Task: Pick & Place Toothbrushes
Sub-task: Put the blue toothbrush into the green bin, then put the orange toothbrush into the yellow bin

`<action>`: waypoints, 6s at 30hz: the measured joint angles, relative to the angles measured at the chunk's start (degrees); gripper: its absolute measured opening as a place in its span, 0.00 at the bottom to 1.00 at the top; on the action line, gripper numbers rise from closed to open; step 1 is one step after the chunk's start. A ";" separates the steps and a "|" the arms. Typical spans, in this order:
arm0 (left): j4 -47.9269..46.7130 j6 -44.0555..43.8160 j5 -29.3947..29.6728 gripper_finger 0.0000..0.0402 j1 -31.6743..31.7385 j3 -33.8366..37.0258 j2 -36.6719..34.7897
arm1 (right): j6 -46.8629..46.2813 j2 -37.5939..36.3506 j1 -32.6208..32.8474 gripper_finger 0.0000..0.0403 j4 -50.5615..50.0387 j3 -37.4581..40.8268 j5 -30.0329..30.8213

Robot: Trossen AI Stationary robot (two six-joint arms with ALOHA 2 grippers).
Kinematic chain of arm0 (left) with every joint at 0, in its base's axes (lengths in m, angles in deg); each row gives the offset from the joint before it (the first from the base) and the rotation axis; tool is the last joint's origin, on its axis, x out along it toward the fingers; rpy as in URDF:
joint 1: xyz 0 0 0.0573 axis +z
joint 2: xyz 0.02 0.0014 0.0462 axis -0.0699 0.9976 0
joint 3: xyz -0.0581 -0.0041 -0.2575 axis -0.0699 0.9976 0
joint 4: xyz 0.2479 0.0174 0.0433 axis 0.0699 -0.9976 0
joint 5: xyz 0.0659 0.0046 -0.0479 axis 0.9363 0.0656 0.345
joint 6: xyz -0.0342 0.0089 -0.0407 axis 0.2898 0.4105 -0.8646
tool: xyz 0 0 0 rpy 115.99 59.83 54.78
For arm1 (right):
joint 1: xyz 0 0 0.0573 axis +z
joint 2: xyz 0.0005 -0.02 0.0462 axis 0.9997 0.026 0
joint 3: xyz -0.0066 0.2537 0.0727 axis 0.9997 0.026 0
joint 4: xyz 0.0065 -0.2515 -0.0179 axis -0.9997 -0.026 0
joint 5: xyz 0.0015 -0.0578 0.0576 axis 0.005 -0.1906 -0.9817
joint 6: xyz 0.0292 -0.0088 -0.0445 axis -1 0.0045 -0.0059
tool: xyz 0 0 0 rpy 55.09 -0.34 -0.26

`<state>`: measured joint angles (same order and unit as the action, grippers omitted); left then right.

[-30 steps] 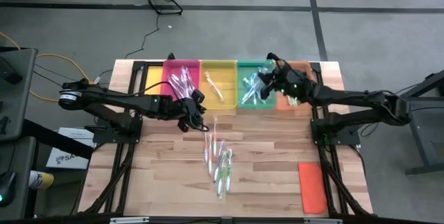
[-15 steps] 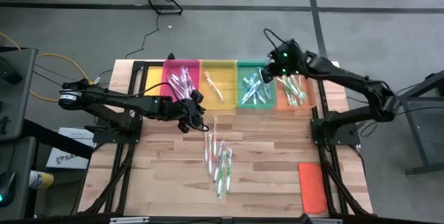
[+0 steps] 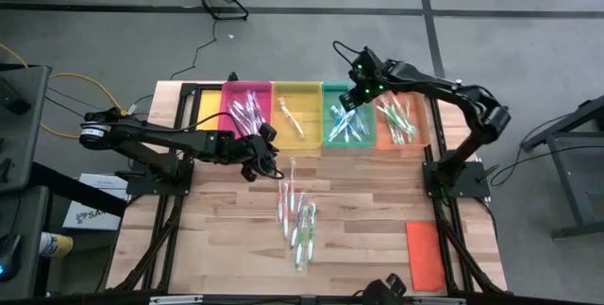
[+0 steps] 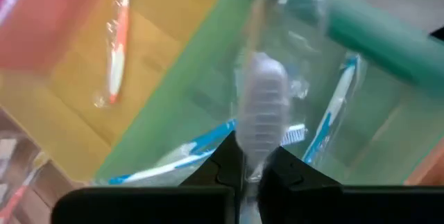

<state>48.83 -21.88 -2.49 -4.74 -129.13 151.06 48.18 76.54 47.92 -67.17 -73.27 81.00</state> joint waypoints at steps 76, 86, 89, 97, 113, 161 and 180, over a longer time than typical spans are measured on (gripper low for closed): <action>3.78 31.70 -16.39 0.39 0.02 -0.20 20.83 | -10.38 -27.39 37.87 0.47 4.39 26.45 16.14; 1.17 27.25 -16.41 0.04 -0.02 -0.15 20.92 | -10.63 -27.39 37.87 0.47 4.39 26.45 16.24; 0.83 26.01 -16.41 0.03 -0.02 -0.17 20.91 | -10.67 -27.39 37.87 0.47 4.39 26.45 16.24; -7.04 25.59 -13.07 0.00 -0.02 -0.69 15.96 | -10.78 -27.39 37.87 0.47 4.35 26.43 16.26; -21.46 38.36 4.54 0.00 2.64 -17.35 11.52 | -8.78 -27.39 37.87 0.47 4.33 26.40 16.31; -0.65 50.22 -10.41 0.00 30.36 -22.70 24.60 | -6.26 -27.39 37.85 0.47 6.58 26.40 19.10; 0.39 47.76 -7.74 0.00 30.38 -22.64 24.74 | -6.48 -27.39 37.85 0.47 7.13 26.40 19.08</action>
<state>49.22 25.88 -10.23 25.64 -151.78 175.81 41.70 49.14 85.77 -60.05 -46.87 100.08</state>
